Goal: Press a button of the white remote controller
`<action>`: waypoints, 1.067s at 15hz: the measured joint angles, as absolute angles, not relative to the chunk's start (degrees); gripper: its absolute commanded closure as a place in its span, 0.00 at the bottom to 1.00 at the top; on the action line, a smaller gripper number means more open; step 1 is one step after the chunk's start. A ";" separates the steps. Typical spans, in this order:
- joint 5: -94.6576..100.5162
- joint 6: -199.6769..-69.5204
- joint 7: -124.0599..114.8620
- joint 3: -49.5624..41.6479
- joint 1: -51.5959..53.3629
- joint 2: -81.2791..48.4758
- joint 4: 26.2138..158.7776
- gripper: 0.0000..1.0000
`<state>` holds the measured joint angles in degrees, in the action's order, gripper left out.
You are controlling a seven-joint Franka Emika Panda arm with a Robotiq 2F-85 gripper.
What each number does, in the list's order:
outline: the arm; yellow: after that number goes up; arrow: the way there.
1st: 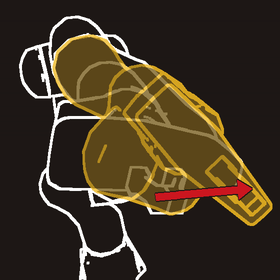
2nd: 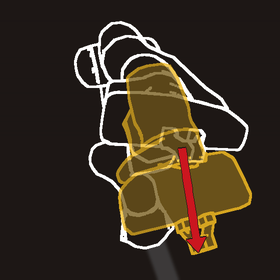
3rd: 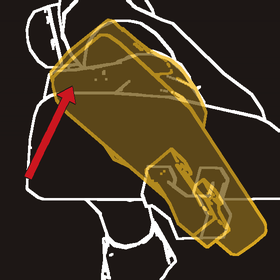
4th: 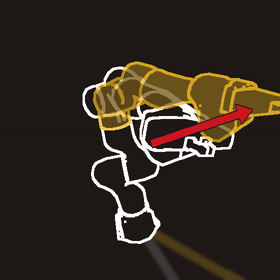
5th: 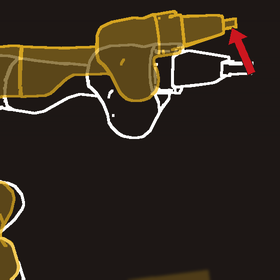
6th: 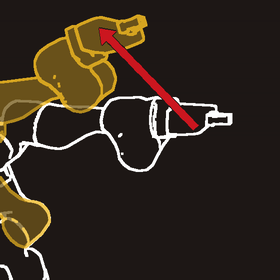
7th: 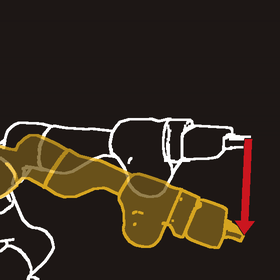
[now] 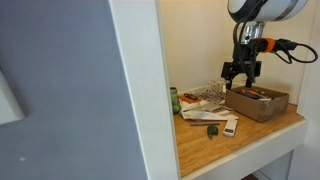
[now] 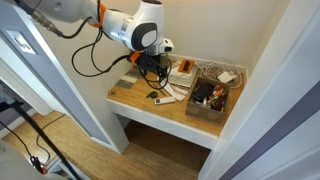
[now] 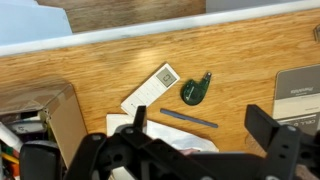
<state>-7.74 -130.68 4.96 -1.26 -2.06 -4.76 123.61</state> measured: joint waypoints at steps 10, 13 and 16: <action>-3.67 -136.50 1.53 -1.23 -1.43 -4.31 128.12 0.00; -3.67 -136.51 1.53 -1.23 -1.43 -4.31 128.12 0.00; -3.67 -136.51 1.53 -1.23 -1.43 -4.31 128.12 0.00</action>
